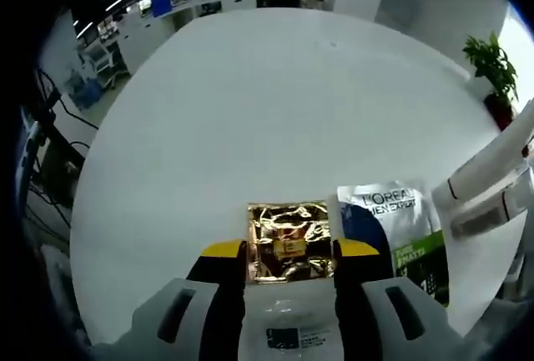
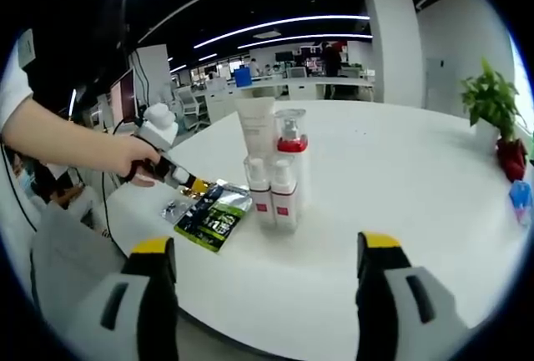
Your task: Arrange the skincare products in the storage area until every visible bottle or jar stands upright without overlapping.
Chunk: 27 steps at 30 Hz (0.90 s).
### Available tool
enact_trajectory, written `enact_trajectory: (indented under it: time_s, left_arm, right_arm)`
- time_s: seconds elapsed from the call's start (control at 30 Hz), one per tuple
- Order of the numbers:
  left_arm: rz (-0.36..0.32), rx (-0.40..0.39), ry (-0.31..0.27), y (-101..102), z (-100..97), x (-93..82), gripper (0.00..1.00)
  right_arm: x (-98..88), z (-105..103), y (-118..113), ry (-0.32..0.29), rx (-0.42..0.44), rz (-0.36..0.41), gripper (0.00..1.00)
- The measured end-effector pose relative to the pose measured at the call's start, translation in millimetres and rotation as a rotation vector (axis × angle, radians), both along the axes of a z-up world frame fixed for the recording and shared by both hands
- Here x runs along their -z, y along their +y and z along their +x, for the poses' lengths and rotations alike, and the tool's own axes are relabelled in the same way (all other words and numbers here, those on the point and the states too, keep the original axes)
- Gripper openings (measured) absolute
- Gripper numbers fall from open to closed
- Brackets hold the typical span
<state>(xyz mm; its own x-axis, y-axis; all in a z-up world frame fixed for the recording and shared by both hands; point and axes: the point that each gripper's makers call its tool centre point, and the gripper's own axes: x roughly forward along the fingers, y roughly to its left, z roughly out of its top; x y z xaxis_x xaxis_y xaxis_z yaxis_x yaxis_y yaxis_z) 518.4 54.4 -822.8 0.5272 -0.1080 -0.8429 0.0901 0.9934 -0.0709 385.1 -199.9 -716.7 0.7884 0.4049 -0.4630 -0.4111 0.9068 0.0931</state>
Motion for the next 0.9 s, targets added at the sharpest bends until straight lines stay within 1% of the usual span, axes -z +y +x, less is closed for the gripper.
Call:
enact_trajectory:
  time_s: [0.2,0.37,0.73,0.9]
  left_arm:
    - [-0.008,-0.009,0.003,0,-0.8,-0.6,0.41]
    - [-0.009,-0.01,-0.006,1,-0.3,-3.4,0.42]
    - [-0.028,-0.014,-0.024,3,-8.0,-14.2,0.5]
    - [-0.018,0.046,-0.056,0,-13.1,-23.6,0.54]
  right_arm:
    - [-0.1,0,1,-0.002,-0.004,-0.002,0.9]
    - [-0.5,0,0,-0.005,-0.004,-0.004,0.9]
    - [-2.0,-1,3,-0.012,-0.019,-0.008,0.9]
    - [-3.8,-3,6,-0.013,-0.031,-0.009,0.9]
